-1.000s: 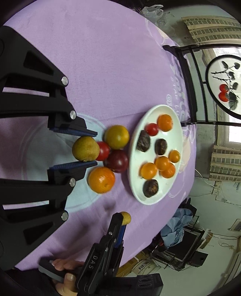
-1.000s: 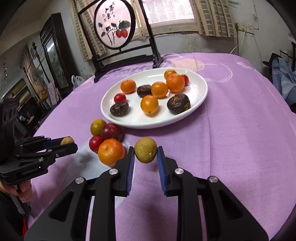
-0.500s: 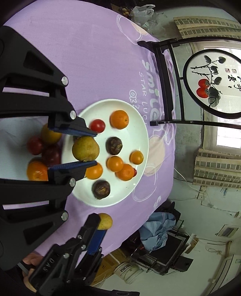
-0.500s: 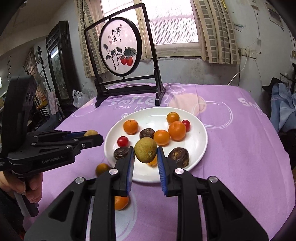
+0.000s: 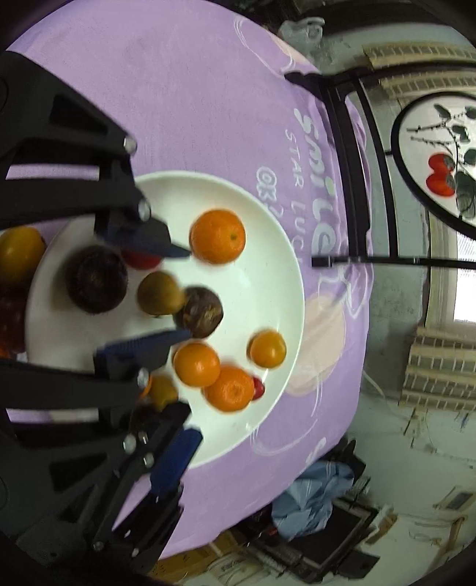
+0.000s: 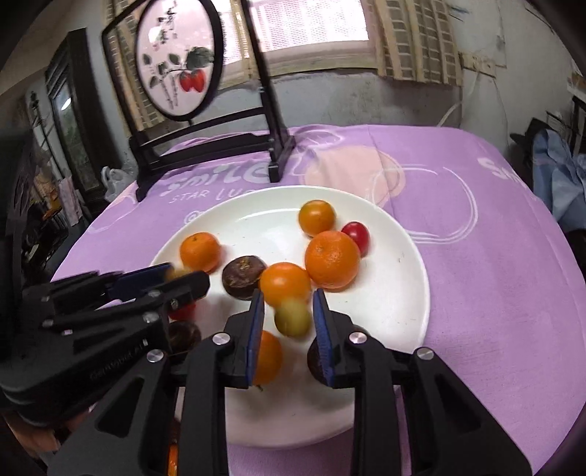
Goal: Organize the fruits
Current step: 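Place both small yellow-green fruits on the white plate and open both tools, then grasp a red tomato with the left tool while the right tool grasps an orange, then lower the tomato and orange onto the white plate and open both tools, then grasp a yellow tomato with the left tool while the right tool grasps a dark red tomato, then set both tomatoes on the white plate and open both tools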
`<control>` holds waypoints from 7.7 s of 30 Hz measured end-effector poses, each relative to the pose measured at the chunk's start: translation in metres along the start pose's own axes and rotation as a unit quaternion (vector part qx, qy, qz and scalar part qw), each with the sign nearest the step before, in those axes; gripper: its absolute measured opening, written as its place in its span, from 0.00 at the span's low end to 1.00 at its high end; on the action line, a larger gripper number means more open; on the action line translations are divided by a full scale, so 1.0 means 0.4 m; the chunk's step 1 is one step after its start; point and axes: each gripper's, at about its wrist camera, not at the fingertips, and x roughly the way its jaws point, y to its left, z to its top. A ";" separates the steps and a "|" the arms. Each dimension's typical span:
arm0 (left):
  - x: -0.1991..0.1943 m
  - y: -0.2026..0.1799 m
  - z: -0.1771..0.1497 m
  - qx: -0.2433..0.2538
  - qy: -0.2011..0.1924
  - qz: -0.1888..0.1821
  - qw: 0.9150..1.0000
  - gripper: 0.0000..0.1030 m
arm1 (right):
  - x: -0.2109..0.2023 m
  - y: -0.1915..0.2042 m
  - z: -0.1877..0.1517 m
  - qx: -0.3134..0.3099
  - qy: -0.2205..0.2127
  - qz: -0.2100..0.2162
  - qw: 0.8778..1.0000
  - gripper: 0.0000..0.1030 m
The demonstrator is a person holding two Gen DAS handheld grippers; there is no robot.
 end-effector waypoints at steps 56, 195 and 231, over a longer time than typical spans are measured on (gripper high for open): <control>-0.151 0.106 -0.292 0.018 0.011 -0.038 0.999 0.79 | -0.170 0.044 -0.246 -0.019 0.051 0.057 0.997 0.42; -0.144 0.156 -0.256 -0.007 -0.005 -0.010 1.000 0.88 | -0.152 0.086 -0.244 -0.075 0.057 0.042 0.995 0.38; -0.092 0.028 -0.056 0.036 -0.002 -0.034 0.999 0.42 | -0.087 0.061 -0.009 -0.021 -0.004 0.055 0.998 0.39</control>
